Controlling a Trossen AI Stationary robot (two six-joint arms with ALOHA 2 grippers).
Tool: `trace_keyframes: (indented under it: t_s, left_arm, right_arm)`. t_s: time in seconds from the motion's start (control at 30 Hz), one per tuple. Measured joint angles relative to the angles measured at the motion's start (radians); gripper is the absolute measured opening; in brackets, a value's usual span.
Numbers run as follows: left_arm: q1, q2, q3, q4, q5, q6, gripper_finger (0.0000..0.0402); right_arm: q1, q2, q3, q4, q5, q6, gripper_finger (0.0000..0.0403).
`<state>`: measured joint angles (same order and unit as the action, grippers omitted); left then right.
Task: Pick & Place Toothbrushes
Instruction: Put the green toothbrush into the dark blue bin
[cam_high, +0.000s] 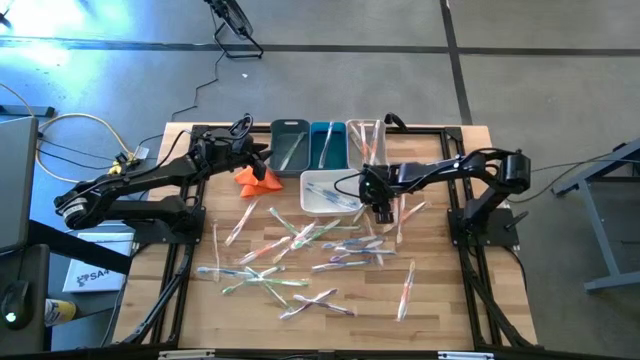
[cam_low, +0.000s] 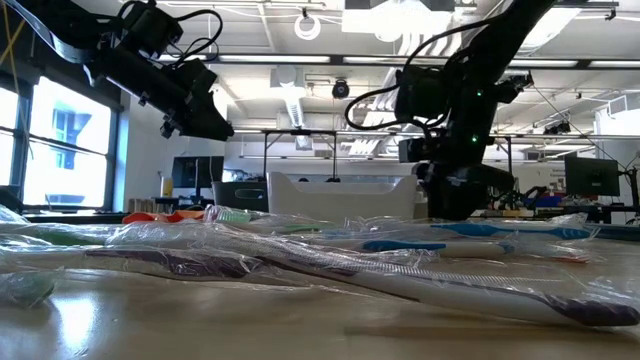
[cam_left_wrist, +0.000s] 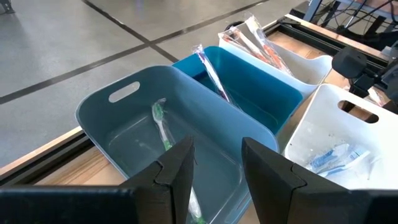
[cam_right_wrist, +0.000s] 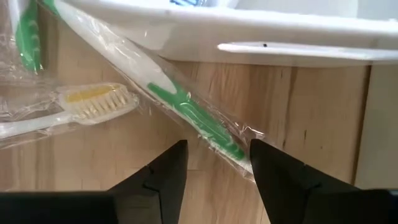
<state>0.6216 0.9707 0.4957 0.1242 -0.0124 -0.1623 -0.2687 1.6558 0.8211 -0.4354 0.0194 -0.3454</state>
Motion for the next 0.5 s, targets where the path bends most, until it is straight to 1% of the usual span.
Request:
trace_keyframes:
  t_s: [0.1, 0.17, 0.27, 0.5]
  left_arm:
    - [0.000, 0.000, 0.000, 0.000, 0.000, 0.000, 0.0133]
    - [0.000, 0.000, 0.000, 0.000, 0.000, 0.000, 0.0133]
    - [0.000, 0.000, 0.000, 0.000, 0.000, 0.000, 0.0133]
    - [0.000, 0.000, 0.000, 0.000, 0.000, 0.000, 0.0133]
  right_arm:
    - [0.002, 0.000, 0.001, -0.030, 0.003, 0.002, 0.0167]
    - [0.006, 0.000, 0.001, -0.043, 0.002, 0.004, 0.0157]
    - [0.014, 0.000, 0.001, -0.062, 0.000, 0.004, 0.0134]
    - [0.036, 0.000, 0.001, -0.080, -0.001, 0.004, 0.0064]
